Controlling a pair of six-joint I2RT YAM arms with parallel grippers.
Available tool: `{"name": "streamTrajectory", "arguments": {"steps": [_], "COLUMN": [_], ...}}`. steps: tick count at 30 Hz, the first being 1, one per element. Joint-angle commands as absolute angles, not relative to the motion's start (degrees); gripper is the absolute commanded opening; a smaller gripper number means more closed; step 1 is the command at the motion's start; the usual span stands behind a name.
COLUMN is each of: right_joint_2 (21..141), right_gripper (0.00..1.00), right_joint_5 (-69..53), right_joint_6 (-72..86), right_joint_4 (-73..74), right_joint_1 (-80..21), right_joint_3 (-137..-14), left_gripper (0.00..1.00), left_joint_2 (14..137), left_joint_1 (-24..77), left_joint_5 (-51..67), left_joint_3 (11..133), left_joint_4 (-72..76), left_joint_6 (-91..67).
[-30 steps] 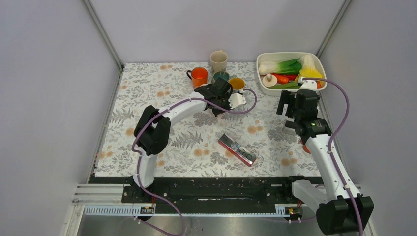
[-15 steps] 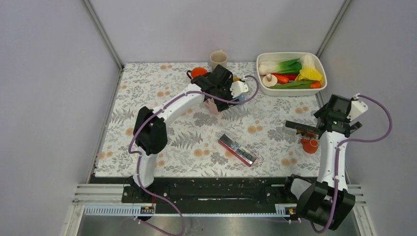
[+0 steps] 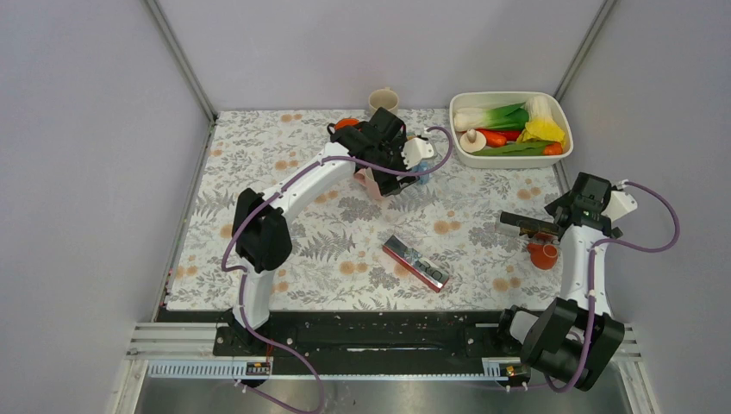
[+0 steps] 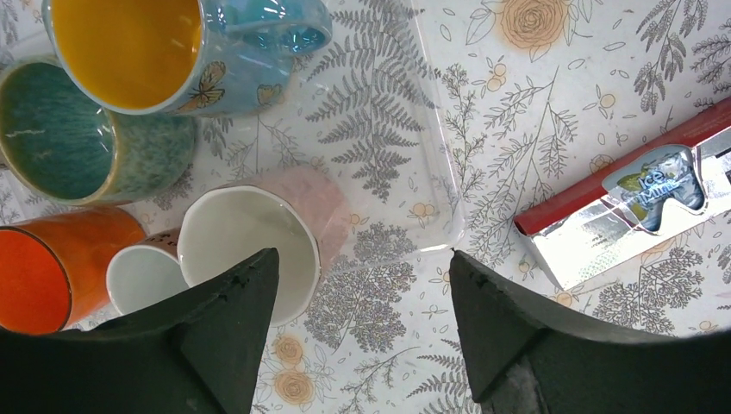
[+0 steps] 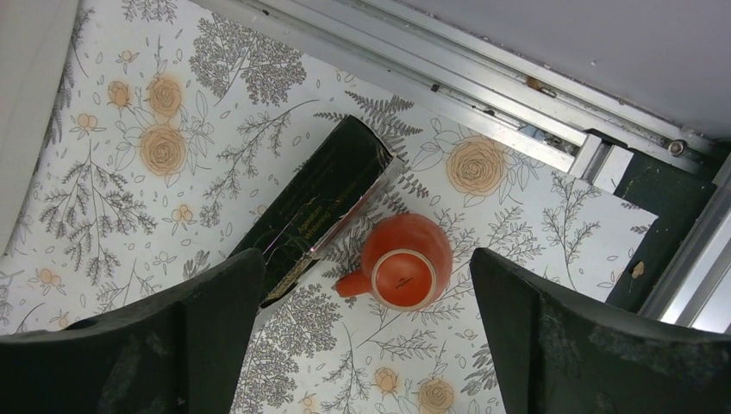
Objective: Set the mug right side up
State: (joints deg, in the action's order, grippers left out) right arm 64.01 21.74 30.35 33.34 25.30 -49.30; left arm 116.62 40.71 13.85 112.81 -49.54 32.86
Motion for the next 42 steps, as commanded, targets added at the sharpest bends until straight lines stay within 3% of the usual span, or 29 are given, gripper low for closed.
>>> {"name": "streamTrajectory", "arguments": {"steps": [1,9,19,32,42], "right_joint_2": [63.5,64.2,61.9,71.7,79.4], "right_gripper": [0.99,0.99,0.98,0.88,0.97], "right_joint_5": [20.7,21.7,20.5,20.0,19.8], "right_joint_6": [33.3,32.5,36.3,30.9,24.9], "right_joint_4": [34.0,34.2,34.2,28.6,28.4], "right_joint_1": [25.4,25.4,25.4,25.3,25.3], "right_joint_3": [-47.7,-45.1,-39.8,-41.0,-43.9], "left_gripper": [0.76,0.76,0.76,0.76,0.76], "left_joint_2": [114.8,115.5,114.2,111.4,110.2], "left_joint_1": [40.4,40.0,38.7,38.4,38.4], "left_joint_5": [14.6,12.7,16.2,15.5,15.9], "left_joint_3": [112.5,109.9,115.0,111.3,110.4], "left_joint_4": [-49.0,-45.8,-51.3,-50.3,-50.4], "left_joint_6": [31.8,29.5,23.3,23.7,24.6]}}
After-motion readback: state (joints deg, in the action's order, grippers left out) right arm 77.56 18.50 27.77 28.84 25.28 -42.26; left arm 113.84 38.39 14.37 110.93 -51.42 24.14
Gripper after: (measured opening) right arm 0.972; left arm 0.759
